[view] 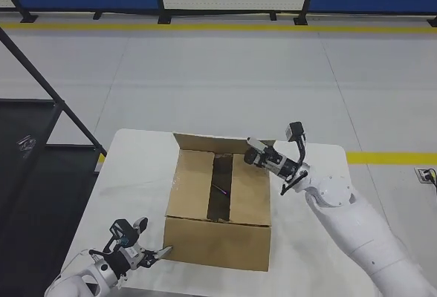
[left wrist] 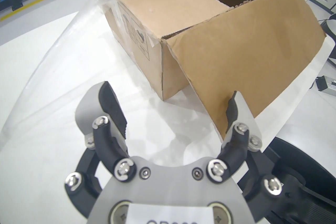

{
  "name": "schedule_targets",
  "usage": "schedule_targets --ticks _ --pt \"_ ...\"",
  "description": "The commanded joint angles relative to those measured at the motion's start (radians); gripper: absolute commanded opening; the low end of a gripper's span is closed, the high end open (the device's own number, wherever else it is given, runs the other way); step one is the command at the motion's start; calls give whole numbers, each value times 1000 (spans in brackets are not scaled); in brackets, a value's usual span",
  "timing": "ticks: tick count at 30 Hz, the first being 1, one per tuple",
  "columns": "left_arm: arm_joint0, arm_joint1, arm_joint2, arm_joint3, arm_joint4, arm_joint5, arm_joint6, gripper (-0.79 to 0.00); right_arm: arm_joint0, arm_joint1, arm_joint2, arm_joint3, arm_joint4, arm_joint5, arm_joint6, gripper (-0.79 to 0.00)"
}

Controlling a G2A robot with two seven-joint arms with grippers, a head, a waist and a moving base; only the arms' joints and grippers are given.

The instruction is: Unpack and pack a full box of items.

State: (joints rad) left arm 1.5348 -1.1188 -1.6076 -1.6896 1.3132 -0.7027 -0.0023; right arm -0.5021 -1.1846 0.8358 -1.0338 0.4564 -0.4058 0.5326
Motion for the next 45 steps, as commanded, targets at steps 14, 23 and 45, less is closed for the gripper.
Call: schedule_targets --ticks 14,23,45 --pt "0 0 0 0 0 0 0 0 127 -75 -73 149 -40 75 -162 0" --pt "0 0 0 0 0 0 0 0 112 -77 -54 143 -5 70 -196 0" --pt "0 0 0 0 0 0 0 0 316 -280 -166 632 -30 219 -215 0"
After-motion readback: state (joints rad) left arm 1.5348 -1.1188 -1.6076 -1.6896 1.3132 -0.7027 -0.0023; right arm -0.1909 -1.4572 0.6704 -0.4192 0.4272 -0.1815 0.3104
